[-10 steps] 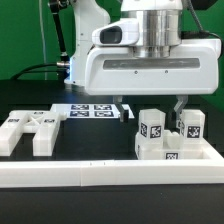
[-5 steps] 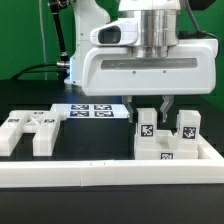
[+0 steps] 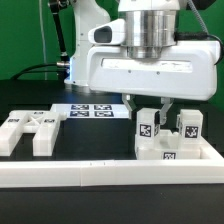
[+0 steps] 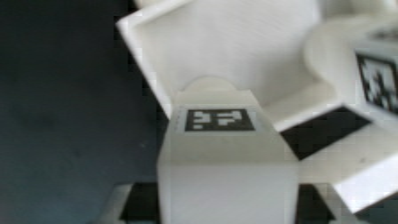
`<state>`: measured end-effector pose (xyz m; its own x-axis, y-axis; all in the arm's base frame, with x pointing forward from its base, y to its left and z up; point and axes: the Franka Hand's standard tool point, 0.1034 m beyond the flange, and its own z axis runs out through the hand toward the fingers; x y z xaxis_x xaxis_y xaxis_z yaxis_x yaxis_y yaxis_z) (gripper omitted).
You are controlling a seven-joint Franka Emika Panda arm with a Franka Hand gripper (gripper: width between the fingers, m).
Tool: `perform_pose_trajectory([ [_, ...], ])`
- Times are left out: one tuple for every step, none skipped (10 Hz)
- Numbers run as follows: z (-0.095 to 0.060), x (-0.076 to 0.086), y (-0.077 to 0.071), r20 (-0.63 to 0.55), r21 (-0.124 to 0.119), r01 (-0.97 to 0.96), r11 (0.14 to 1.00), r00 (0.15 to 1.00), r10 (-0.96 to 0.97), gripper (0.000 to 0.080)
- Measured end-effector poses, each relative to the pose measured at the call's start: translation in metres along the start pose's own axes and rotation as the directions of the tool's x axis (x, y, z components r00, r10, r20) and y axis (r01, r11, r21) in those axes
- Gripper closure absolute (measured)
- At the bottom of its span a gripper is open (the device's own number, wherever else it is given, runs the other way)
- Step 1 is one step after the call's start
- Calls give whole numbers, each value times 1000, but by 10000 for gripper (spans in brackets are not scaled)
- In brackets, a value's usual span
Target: Assemble chair
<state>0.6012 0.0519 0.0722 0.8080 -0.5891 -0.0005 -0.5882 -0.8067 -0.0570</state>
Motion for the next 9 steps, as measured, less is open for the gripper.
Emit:
perform_pose_trajectory([
  [0,0,0,2,3,-80,997,997,80,509],
  [0,-1,0,6,7,-206,978,978,206,509],
  [0,-1,-1,7,10,-307,952,952,306,508],
  [1,-1,-1,8,9,-377,926,926,377,508],
  [0,-1,-1,11,9,-462,887,887,462,508],
  [0,-1,-1,13,7,-525,851,851,525,508],
  [0,-1,-1,14,6,-604,797,797,604,508],
  [0,-1,-1,14,6,-621,784,784,621,508],
  [1,-1,-1,14,6,-636,772,772,635,508],
])
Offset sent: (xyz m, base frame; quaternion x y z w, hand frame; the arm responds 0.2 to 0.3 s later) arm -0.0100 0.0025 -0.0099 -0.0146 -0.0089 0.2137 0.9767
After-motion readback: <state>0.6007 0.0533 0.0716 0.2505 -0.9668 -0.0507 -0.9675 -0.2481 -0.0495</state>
